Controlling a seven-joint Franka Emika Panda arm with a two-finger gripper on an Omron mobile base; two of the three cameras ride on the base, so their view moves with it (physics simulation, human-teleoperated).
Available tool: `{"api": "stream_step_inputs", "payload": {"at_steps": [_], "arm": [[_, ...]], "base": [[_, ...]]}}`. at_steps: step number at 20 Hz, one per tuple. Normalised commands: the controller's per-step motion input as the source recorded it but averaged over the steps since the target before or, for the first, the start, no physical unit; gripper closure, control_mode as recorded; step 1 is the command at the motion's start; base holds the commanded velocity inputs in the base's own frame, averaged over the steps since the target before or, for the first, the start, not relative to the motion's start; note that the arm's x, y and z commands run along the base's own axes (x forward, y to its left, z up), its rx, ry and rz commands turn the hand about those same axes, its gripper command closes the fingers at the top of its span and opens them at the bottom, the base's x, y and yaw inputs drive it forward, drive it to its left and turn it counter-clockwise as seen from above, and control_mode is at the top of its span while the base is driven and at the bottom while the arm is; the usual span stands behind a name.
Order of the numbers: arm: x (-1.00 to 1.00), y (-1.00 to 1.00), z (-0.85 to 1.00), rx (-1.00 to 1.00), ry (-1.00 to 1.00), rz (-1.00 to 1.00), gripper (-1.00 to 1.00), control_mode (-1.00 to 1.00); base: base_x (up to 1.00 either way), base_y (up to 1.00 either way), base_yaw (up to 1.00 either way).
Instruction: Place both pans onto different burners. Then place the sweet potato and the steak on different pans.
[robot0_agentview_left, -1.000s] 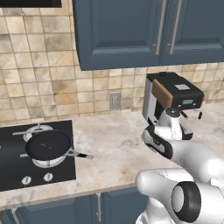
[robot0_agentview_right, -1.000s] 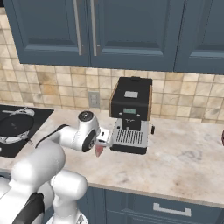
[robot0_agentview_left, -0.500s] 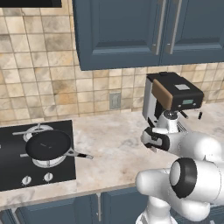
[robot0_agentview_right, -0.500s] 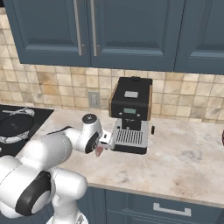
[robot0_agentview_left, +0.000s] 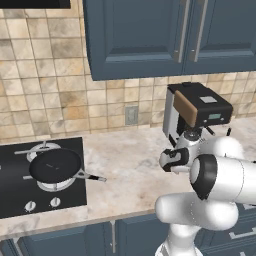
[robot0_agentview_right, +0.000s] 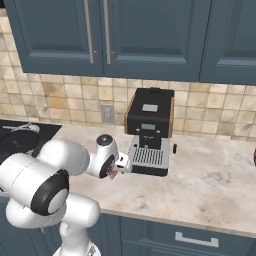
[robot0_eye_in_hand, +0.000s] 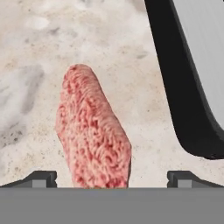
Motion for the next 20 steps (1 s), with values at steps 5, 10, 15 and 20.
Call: {"api": "stream_step_inputs", "payload": {"at_steps": [5, 10, 15, 20], "arm": [[0.17, 0.00, -0.26, 0.00, 0.00, 0.00, -1.00, -1.00], [0.19, 0.00, -0.21, 0.00, 0.00, 0.00, -1.00, -1.00], [0.07, 0.00, -0.05, 0.00, 0.00, 0.00, 1.00, -1.00], [-0.02, 0.00, 0.24, 0.00, 0.00, 0.00, 1.00, -1.00]], "base": [[0.00, 0.00, 0.00], [0.00, 0.00, 0.00], [0.00, 0.00, 0.00], [0.00, 0.00, 0.00]]}}
